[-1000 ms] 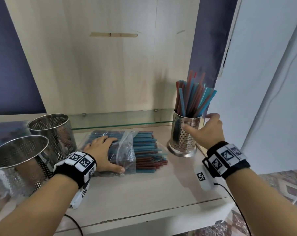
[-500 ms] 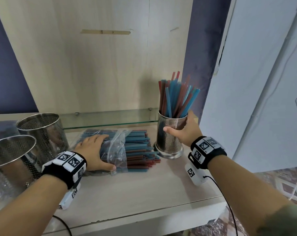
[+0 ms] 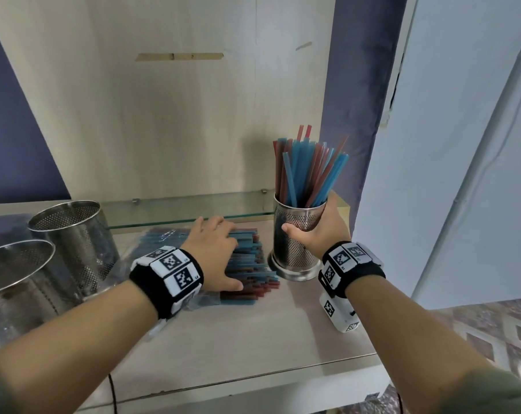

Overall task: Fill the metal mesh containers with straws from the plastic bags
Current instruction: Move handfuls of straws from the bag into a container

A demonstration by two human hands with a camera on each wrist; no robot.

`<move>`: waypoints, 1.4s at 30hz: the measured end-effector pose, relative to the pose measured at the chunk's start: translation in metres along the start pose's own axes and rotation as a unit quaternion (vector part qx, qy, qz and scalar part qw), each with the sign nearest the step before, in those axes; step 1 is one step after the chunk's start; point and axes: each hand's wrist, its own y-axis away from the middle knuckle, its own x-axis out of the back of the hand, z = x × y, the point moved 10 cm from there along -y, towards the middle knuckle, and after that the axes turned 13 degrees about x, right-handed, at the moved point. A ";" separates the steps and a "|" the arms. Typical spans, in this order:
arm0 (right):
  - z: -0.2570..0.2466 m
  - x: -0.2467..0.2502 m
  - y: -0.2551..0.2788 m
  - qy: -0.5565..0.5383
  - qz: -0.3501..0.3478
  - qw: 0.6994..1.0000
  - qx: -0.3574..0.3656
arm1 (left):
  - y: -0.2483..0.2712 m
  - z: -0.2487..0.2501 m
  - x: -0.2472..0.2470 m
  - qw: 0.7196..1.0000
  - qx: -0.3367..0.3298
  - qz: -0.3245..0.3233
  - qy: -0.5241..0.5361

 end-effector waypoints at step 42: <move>-0.015 -0.001 -0.002 -0.003 0.034 0.999 0.026 | -0.017 -0.027 0.115 0.880 -0.058 0.157 0.444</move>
